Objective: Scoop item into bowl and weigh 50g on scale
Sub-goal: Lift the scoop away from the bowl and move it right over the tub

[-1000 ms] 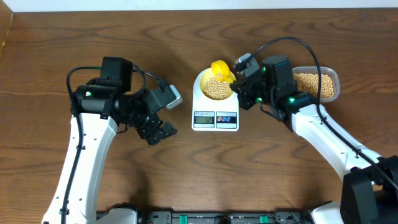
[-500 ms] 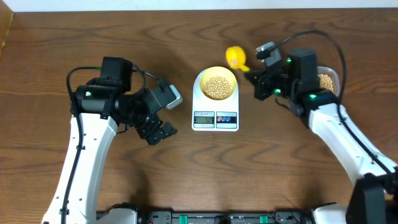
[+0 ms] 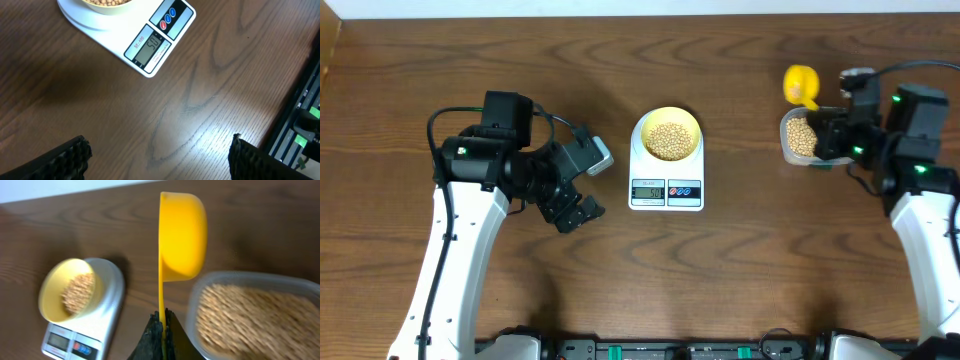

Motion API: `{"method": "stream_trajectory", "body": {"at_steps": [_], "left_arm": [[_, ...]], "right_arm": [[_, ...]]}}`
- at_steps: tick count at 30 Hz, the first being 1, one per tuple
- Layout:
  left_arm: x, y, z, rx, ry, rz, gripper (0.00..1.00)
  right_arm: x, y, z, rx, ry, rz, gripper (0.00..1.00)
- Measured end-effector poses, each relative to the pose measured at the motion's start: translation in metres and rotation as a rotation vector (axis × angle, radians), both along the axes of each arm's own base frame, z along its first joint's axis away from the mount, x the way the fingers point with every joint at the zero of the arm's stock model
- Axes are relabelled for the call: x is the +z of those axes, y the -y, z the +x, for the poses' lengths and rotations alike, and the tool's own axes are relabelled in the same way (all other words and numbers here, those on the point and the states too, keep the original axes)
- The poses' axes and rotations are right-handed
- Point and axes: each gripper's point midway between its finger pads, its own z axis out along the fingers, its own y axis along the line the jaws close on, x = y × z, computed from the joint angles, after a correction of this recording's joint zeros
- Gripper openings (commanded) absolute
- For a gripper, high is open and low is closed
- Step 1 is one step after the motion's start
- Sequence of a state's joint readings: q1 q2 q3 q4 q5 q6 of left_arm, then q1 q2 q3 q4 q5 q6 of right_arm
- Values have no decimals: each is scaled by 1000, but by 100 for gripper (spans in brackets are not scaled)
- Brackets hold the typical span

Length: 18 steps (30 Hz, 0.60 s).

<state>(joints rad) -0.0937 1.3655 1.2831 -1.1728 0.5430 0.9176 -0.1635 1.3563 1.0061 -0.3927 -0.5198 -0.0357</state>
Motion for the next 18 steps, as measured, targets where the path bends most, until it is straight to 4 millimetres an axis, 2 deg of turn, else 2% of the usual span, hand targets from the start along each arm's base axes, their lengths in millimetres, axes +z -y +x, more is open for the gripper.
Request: {"method": "stream_trajectory", "body": {"at_steps": [4, 9, 15, 18], "left_arm": [[0, 0, 0, 0, 0, 0, 91], [0, 0, 0, 0, 0, 0, 90], [0, 0, 0, 0, -1, 0, 91], [0, 0, 0, 0, -1, 0, 90]], "right_arm": [[-15, 39, -9, -53, -39, -126, 1], [-33, 60, -18, -62, -95, -341, 1], [-39, 65, -19, -72, -126, -541, 1], [-39, 64, -21, -52, -145, -724, 1]]}}
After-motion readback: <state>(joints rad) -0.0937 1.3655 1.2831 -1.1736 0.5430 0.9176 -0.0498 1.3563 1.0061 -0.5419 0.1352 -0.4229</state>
